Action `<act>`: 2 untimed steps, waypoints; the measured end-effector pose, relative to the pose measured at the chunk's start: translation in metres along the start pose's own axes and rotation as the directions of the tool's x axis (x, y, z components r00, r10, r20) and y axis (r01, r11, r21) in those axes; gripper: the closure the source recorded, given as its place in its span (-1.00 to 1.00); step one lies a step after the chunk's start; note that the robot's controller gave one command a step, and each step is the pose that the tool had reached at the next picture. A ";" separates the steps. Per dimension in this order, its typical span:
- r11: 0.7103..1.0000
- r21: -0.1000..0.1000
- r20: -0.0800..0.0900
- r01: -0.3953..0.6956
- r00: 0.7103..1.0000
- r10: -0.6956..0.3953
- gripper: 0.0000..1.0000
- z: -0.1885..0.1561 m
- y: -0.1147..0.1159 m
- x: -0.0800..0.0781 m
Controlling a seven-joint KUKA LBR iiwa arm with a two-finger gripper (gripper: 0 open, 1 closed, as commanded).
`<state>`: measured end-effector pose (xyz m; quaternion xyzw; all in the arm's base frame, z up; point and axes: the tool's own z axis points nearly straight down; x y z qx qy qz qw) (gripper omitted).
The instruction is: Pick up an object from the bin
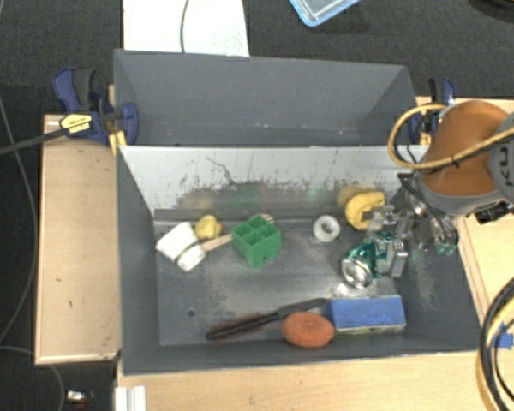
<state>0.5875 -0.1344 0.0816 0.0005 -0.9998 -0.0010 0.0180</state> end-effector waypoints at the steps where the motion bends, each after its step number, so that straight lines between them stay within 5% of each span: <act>1: 1.000 0.000 0.000 0.002 1.000 -0.002 1.00 0.000 0.000 0.000; 2: 1.000 0.000 0.000 0.002 1.000 -0.002 1.00 0.000 0.000 0.000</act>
Offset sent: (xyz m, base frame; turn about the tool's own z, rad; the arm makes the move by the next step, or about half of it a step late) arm 0.0000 0.0000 0.0000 0.0000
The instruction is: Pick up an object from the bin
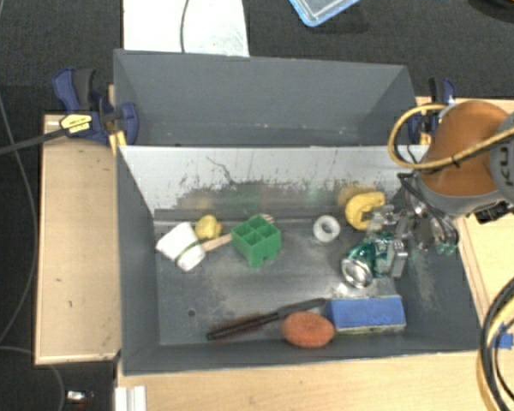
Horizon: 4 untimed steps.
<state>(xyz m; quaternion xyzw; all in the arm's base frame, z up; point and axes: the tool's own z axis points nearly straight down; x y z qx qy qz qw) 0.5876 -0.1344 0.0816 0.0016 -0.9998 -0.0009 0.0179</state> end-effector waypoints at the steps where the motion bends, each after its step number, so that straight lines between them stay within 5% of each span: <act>1: 1.000 -0.001 -0.001 0.005 1.000 -0.005 1.00 -0.045 0.002 0.006; 3: 0.999 0.002 0.010 0.035 0.999 -0.035 1.00 -0.115 0.018 0.008; 4: 0.988 0.003 0.011 0.157 0.988 -0.157 1.00 -0.090 0.021 0.003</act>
Offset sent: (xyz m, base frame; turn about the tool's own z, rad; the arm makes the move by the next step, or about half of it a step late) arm 0.0000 0.0115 0.0710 -0.0244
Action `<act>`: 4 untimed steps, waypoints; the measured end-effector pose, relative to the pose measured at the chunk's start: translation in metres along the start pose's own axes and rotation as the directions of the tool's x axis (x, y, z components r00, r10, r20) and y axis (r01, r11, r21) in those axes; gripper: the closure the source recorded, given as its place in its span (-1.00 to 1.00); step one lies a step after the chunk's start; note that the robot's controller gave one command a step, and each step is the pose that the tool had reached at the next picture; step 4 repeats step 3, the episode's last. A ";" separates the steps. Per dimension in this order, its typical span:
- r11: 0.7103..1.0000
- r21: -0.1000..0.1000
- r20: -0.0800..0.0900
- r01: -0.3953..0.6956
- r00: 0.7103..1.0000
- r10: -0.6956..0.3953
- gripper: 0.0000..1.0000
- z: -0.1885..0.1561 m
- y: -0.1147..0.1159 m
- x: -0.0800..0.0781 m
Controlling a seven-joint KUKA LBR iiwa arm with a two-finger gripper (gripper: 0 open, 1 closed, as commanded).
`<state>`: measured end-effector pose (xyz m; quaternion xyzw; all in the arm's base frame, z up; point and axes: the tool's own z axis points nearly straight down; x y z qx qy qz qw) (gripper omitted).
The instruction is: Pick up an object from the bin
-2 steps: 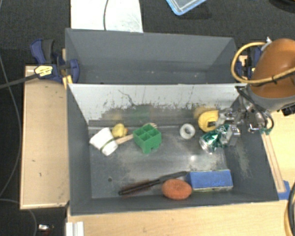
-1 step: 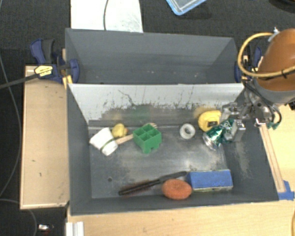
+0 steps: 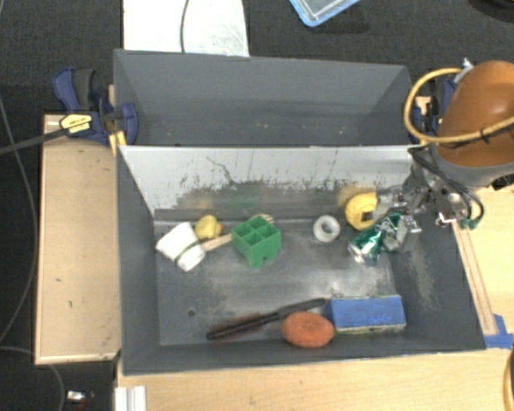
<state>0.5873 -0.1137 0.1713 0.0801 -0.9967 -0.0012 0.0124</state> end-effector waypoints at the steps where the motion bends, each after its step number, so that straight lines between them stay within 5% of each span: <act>1: 0.993 0.001 0.003 0.115 0.993 -0.115 1.00 -0.006 0.023 0.001; 2: 0.983 0.001 0.002 0.185 0.983 -0.185 1.00 0.011 0.017 0.003; 3: 0.984 0.000 0.001 0.180 0.984 -0.180 1.00 -0.040 0.025 0.003; 4: 0.984 0.000 0.001 0.180 0.984 -0.180 1.00 -0.040 0.025 0.003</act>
Offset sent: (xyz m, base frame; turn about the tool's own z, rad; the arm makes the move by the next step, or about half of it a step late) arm -0.0090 0.0126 -0.0285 -0.2223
